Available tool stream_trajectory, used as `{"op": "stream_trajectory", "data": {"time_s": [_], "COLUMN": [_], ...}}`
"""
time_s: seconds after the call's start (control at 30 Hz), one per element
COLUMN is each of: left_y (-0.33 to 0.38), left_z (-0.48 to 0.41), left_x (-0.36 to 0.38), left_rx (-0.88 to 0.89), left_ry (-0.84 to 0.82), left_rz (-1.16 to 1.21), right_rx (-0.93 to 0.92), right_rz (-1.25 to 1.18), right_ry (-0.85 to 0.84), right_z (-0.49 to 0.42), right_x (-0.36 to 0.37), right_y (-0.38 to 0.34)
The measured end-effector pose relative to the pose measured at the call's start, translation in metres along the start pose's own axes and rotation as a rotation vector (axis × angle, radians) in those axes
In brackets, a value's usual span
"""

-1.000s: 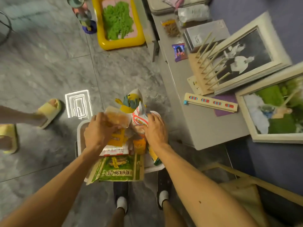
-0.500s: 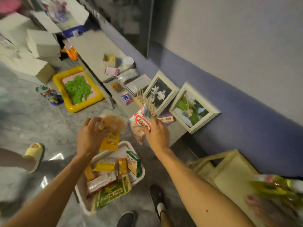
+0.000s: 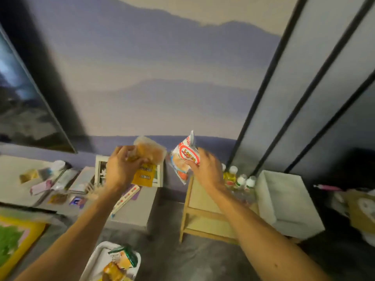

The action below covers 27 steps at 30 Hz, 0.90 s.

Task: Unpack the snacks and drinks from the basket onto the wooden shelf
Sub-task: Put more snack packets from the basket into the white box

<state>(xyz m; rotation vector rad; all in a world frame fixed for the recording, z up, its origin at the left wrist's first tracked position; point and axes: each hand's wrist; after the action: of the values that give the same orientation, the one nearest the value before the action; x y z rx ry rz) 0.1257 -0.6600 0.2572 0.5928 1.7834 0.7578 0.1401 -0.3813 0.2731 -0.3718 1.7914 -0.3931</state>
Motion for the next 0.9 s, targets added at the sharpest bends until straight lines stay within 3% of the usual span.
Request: {"op": "stream_trajectory", "data": {"time_s": [0.43, 0.9], "left_y": [0.225, 0.31], "left_z": [0.084, 0.168], "left_x": [0.153, 0.278], "left_rx": [0.374, 0.426], "left_ry": [-0.276, -0.421], "left_rz": [0.151, 0.121], "right_rx": [0.271, 0.402], "right_rz": [0.107, 0.282], "right_ry": [0.174, 0.109], "right_z": [0.095, 0.148], "right_x": [-0.195, -0.254], "right_y": [0.195, 0.343]}}
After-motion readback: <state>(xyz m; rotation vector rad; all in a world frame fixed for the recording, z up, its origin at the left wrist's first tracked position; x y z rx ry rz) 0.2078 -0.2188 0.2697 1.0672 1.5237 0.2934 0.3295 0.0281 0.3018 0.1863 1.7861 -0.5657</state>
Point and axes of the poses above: each hand's wrist, its own z-axis away from the middle knuckle, its own x-axis out of the palm, y = z × x, and after that the axes turned 1 degree about -y, right-handed
